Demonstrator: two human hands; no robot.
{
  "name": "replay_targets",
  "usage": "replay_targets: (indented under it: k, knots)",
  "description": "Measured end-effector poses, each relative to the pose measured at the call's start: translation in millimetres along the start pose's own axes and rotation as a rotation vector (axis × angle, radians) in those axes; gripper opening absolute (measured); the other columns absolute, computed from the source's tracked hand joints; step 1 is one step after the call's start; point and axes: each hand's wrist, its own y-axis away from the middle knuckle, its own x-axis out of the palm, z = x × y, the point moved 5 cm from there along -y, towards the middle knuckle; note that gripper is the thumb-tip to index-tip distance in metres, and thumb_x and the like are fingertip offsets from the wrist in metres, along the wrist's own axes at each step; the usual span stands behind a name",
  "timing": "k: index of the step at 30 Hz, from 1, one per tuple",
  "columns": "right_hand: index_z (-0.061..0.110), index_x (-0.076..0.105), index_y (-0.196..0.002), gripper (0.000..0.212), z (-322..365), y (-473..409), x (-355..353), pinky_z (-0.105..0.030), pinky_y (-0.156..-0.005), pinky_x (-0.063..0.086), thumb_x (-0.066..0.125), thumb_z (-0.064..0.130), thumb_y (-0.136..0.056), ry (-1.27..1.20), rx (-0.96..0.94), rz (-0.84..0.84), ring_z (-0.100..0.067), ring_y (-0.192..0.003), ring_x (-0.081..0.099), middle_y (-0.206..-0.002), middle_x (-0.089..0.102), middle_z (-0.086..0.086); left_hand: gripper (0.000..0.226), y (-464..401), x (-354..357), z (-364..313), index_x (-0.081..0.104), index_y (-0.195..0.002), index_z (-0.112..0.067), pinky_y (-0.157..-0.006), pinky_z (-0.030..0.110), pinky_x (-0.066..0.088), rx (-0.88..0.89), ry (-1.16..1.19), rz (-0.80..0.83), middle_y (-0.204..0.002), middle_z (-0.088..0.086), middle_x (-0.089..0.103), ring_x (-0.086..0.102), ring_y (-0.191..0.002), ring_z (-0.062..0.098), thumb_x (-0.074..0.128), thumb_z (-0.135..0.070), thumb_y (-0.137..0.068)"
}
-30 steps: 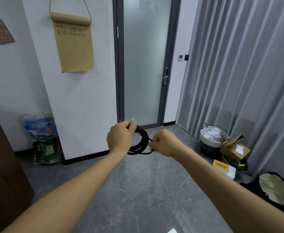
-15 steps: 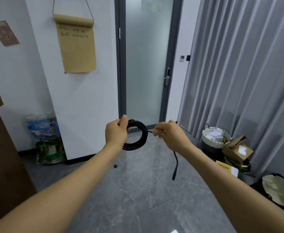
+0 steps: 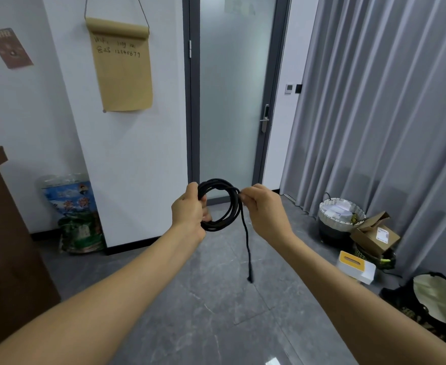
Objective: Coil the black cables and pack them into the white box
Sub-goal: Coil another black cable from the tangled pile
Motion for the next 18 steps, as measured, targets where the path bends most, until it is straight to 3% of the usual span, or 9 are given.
replay_targets:
  k: [2,4,8,12,14,16,18]
  knots:
    - [-0.004,0.061,-0.073,0.018,-4,1,5,-0.042,-0.060,0.051,0.049,-0.007,-0.086,0.086,0.005,0.059,-0.029,-0.062,0.054,-0.069,0.060,-0.015,0.030,1,3,2,0.037,-0.057,-0.015,-0.035,0.017,0.013,-0.003,-0.001,0.009,-0.041,-0.007,0.035,0.016,-0.032,0.007,0.042,-0.015,-0.087]
    - [-0.006,0.062,-0.073,0.019,-6,2,6,-0.038,-0.062,0.051,0.048,-0.009,-0.085,0.020,0.076,0.086,-0.027,-0.061,0.054,-0.065,0.061,-0.014,0.030,2,6,2,0.038,-0.057,-0.014,-0.035,0.016,0.014,0.008,-0.024,0.005,-0.043,-0.005,0.037,0.017,-0.032,0.008,0.042,-0.015,-0.087]
    - [-0.004,0.068,-0.084,0.022,-6,4,7,-0.036,-0.076,0.059,0.048,-0.012,-0.085,-0.323,0.268,0.121,-0.021,-0.073,0.068,-0.076,0.068,-0.011,0.032,2,7,4,0.039,-0.057,-0.013,-0.034,0.017,0.017,0.006,-0.053,-0.040,-0.037,-0.007,0.035,0.019,-0.030,0.008,0.042,-0.016,-0.088]
    - [0.000,0.067,-0.085,0.020,10,10,5,-0.024,-0.071,0.058,0.054,-0.014,-0.082,-0.727,0.422,0.225,-0.018,-0.074,0.068,-0.080,0.068,-0.012,0.034,1,5,7,0.041,-0.056,-0.012,-0.039,0.021,0.021,-0.004,-0.080,-0.102,-0.040,-0.004,0.034,0.021,-0.032,0.011,0.043,-0.020,-0.089]
    - [-0.005,0.063,-0.091,0.025,16,14,7,-0.026,-0.075,0.058,0.044,-0.018,-0.080,-1.014,0.527,0.287,-0.022,-0.077,0.068,-0.082,0.067,-0.015,0.034,0,4,6,0.042,-0.056,-0.011,-0.042,0.023,0.022,0.024,-0.104,-0.130,-0.048,-0.001,0.035,0.023,-0.037,0.013,0.043,-0.020,-0.088]
    - [-0.008,0.061,-0.097,0.026,19,16,10,-0.025,-0.075,0.057,0.042,-0.009,-0.079,-1.229,0.602,0.356,-0.022,-0.079,0.069,-0.084,0.068,-0.015,0.035,-1,4,5,0.042,-0.056,-0.011,-0.043,0.023,0.022,0.064,-0.144,-0.155,-0.052,0.001,0.036,0.024,-0.040,0.015,0.043,-0.021,-0.089]
    - [-0.003,0.062,-0.095,0.015,18,17,13,-0.023,-0.078,0.055,0.053,0.003,-0.085,-1.214,0.609,0.369,-0.019,-0.081,0.068,-0.088,0.068,-0.013,0.036,-1,3,3,0.043,-0.055,-0.010,-0.044,0.024,0.023,0.099,-0.184,-0.178,-0.053,0.001,0.036,0.026,-0.041,0.016,0.043,-0.022,-0.090]
